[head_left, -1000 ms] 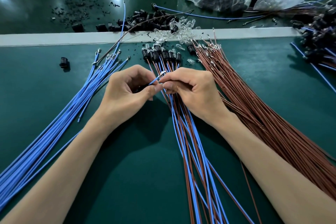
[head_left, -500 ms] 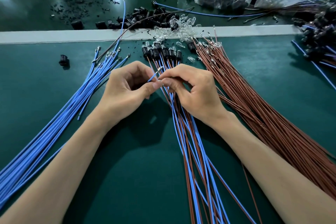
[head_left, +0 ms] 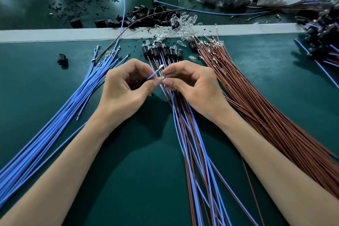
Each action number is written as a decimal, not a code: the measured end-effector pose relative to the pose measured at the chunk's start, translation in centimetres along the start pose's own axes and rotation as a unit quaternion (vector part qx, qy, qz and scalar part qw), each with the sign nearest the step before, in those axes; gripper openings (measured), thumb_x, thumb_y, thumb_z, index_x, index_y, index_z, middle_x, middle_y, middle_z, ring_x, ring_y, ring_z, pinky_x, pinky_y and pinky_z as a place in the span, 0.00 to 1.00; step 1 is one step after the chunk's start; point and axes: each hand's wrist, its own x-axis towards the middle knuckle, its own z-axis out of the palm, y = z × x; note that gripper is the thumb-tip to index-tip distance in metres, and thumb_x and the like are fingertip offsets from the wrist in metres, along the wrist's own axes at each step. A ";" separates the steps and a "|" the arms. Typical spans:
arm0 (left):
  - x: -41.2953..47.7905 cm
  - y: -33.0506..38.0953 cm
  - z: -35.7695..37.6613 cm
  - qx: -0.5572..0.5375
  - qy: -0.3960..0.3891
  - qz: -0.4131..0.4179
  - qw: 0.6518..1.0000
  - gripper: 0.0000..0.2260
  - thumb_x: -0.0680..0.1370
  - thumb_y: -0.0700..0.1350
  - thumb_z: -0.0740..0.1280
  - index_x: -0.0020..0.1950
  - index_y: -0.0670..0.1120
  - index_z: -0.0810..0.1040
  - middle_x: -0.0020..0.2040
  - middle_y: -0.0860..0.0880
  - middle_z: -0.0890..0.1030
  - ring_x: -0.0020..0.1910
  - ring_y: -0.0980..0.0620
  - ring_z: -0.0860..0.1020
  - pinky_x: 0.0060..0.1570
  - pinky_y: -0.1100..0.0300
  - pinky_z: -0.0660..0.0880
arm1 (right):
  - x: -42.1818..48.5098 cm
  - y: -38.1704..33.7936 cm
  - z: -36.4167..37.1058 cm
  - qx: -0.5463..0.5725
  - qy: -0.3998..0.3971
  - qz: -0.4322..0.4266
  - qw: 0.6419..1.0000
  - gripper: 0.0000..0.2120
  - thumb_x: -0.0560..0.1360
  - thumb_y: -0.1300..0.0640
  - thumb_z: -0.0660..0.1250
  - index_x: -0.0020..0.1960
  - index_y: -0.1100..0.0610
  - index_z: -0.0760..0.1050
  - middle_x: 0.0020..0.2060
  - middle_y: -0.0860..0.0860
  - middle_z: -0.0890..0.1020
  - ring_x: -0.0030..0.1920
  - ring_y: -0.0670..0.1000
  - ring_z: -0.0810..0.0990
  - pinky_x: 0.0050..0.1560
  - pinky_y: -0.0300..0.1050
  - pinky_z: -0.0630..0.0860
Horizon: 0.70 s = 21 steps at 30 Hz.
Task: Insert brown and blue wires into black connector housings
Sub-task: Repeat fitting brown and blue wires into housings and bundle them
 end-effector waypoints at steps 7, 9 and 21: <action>-0.1 0.0 0.1 0.011 0.003 0.011 1.000 0.09 0.72 0.36 0.73 0.40 0.46 0.75 0.33 0.54 0.79 0.29 0.58 0.76 0.33 0.65 0.75 | 0.1 -0.1 -0.3 -0.055 0.012 -0.024 0.998 0.08 0.71 0.63 0.72 0.50 0.59 0.81 0.42 0.49 0.80 0.43 0.44 0.79 0.48 0.36 0.74; -0.2 -0.1 0.1 0.011 0.002 0.013 1.000 0.09 0.72 0.36 0.73 0.40 0.47 0.75 0.31 0.57 0.79 0.29 0.59 0.76 0.33 0.66 0.75 | 0.0 -0.1 -0.2 -0.052 0.006 -0.026 0.998 0.09 0.71 0.63 0.72 0.51 0.57 0.80 0.41 0.48 0.80 0.42 0.41 0.78 0.46 0.32 0.72; -0.1 -0.4 -0.1 -0.001 -0.020 -0.008 1.000 0.07 0.72 0.37 0.73 0.43 0.46 0.76 0.36 0.53 0.80 0.33 0.58 0.77 0.37 0.68 0.74 | -0.1 -0.1 0.0 -0.117 0.010 -0.065 0.991 0.10 0.72 0.65 0.71 0.53 0.64 0.81 0.44 0.49 0.79 0.45 0.42 0.78 0.50 0.31 0.72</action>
